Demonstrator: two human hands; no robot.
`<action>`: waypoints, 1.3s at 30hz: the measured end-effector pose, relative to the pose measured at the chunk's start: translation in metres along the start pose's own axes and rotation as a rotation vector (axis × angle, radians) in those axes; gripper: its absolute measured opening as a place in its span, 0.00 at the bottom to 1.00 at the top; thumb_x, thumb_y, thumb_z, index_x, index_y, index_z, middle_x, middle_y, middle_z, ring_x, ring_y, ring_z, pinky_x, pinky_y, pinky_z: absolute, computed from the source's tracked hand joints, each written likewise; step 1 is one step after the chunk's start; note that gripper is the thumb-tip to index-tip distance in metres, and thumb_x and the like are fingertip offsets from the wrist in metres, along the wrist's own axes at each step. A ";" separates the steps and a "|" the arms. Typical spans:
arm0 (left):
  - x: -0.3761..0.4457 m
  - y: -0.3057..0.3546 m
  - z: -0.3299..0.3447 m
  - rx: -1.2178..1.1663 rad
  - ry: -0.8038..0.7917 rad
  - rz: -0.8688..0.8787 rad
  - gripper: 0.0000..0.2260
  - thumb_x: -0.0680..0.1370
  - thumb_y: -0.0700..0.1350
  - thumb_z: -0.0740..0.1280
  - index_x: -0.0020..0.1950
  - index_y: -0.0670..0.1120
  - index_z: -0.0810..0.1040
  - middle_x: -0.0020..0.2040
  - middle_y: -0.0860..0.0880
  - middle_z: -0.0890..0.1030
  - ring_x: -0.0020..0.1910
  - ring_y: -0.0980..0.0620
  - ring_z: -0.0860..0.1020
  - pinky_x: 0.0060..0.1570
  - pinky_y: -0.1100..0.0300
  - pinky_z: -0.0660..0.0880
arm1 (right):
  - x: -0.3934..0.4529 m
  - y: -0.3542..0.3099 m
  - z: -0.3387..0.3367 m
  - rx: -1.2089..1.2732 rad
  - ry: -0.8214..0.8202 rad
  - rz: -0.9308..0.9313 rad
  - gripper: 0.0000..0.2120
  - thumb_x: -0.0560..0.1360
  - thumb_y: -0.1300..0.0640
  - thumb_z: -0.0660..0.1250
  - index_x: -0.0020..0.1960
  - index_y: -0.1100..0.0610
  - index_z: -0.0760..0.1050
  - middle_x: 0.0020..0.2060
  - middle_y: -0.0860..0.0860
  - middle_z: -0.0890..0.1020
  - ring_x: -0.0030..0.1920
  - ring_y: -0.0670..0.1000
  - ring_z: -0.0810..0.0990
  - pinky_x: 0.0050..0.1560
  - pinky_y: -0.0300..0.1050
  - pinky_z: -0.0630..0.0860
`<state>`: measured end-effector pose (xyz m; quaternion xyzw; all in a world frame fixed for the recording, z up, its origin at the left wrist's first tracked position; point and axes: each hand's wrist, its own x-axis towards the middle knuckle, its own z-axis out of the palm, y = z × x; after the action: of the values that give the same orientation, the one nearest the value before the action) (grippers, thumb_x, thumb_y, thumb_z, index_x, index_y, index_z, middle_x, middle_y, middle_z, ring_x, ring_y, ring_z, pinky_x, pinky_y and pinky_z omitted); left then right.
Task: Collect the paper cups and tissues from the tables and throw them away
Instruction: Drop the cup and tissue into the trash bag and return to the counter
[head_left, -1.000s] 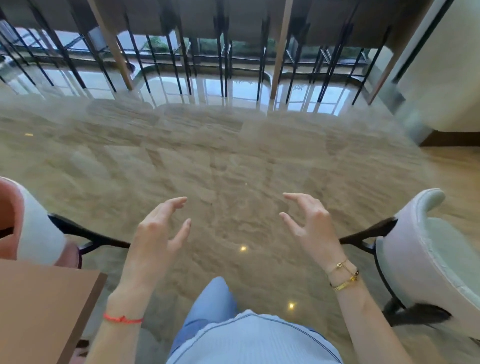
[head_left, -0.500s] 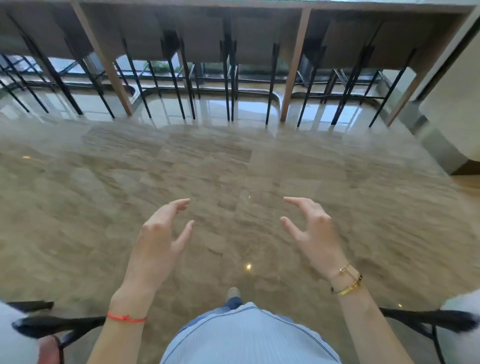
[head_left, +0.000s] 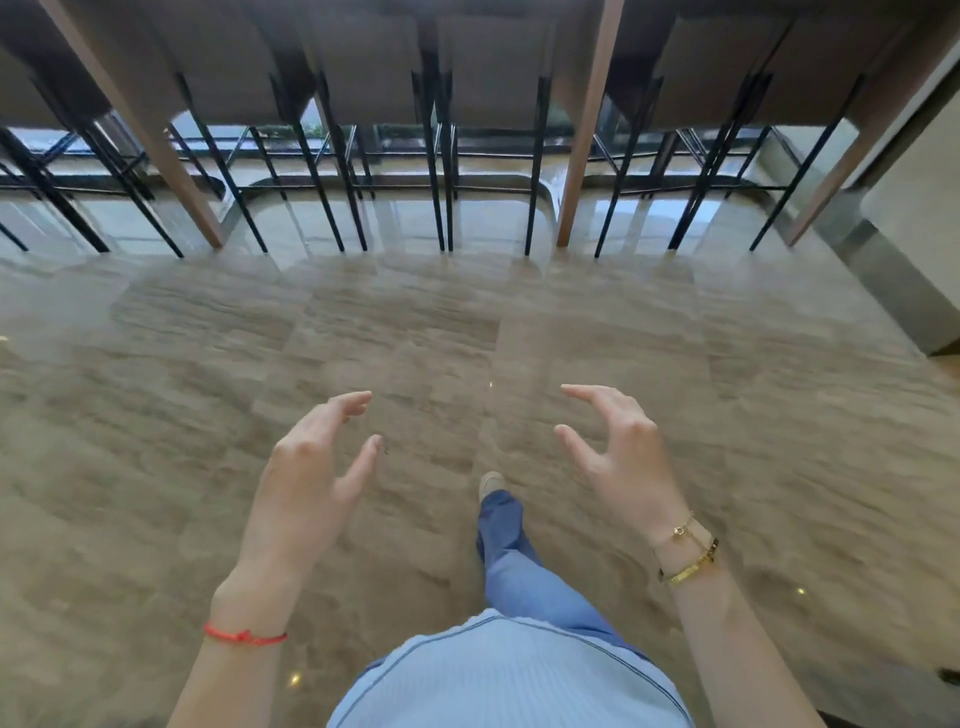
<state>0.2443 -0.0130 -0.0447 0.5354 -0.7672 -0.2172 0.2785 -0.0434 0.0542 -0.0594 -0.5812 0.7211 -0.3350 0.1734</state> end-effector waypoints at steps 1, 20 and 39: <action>0.024 -0.002 0.004 0.002 0.002 -0.001 0.19 0.74 0.42 0.71 0.65 0.48 0.76 0.56 0.54 0.80 0.57 0.56 0.78 0.60 0.64 0.69 | 0.025 0.004 0.003 0.003 0.003 -0.006 0.18 0.73 0.57 0.71 0.62 0.54 0.76 0.57 0.48 0.79 0.61 0.48 0.74 0.63 0.34 0.64; 0.421 -0.022 0.062 0.010 0.049 -0.019 0.19 0.75 0.42 0.71 0.65 0.48 0.76 0.56 0.54 0.80 0.56 0.59 0.76 0.58 0.77 0.62 | 0.444 0.044 0.020 -0.024 0.009 -0.110 0.18 0.73 0.55 0.71 0.62 0.53 0.75 0.57 0.46 0.79 0.61 0.45 0.73 0.62 0.27 0.61; 0.845 -0.102 0.090 0.052 -0.016 0.075 0.19 0.75 0.44 0.71 0.66 0.49 0.75 0.59 0.54 0.79 0.59 0.57 0.76 0.61 0.68 0.66 | 0.837 0.052 0.083 -0.037 0.095 -0.068 0.19 0.74 0.55 0.71 0.63 0.54 0.75 0.57 0.47 0.79 0.59 0.39 0.70 0.64 0.28 0.61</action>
<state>0.0266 -0.8407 -0.0121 0.5116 -0.7944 -0.1908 0.2660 -0.2496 -0.7626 -0.0376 -0.5918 0.7145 -0.3545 0.1167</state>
